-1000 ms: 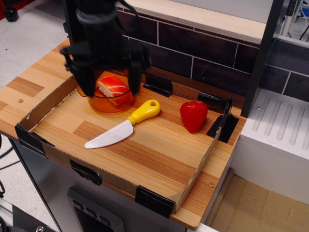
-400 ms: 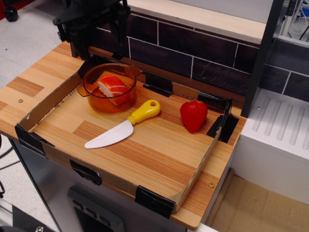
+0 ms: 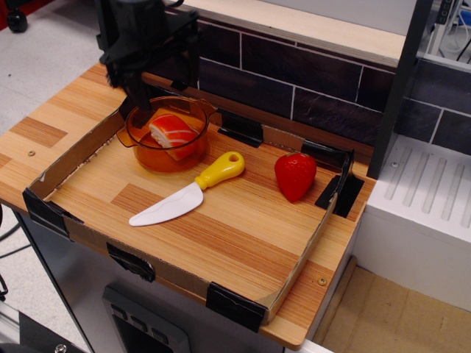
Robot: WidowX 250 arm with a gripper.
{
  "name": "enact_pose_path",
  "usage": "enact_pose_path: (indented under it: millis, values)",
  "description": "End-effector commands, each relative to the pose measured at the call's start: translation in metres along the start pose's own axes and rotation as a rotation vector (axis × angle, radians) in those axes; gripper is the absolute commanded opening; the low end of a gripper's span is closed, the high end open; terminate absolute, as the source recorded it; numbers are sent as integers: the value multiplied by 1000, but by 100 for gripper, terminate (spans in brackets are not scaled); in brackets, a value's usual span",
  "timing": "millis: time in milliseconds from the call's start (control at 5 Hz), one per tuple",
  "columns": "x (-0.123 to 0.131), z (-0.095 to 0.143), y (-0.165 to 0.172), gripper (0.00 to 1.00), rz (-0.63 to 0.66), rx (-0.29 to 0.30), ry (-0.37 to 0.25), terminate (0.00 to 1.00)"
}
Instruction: Take sushi out of pot
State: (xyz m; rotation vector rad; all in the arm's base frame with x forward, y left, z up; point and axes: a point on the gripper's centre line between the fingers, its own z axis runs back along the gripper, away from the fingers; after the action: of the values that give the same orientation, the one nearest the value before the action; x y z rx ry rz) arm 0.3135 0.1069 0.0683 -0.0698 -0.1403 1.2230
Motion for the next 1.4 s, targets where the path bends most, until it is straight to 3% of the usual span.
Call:
enact_pose_path:
  millis: [0, 1000, 1200]
  values:
    - [-1, -6, 9, 100, 13, 1, -7, 0]
    - [-7, -35, 4, 100, -8, 38, -35, 0]
    - [-6, -33, 1, 0, -6, 17, -43, 0]
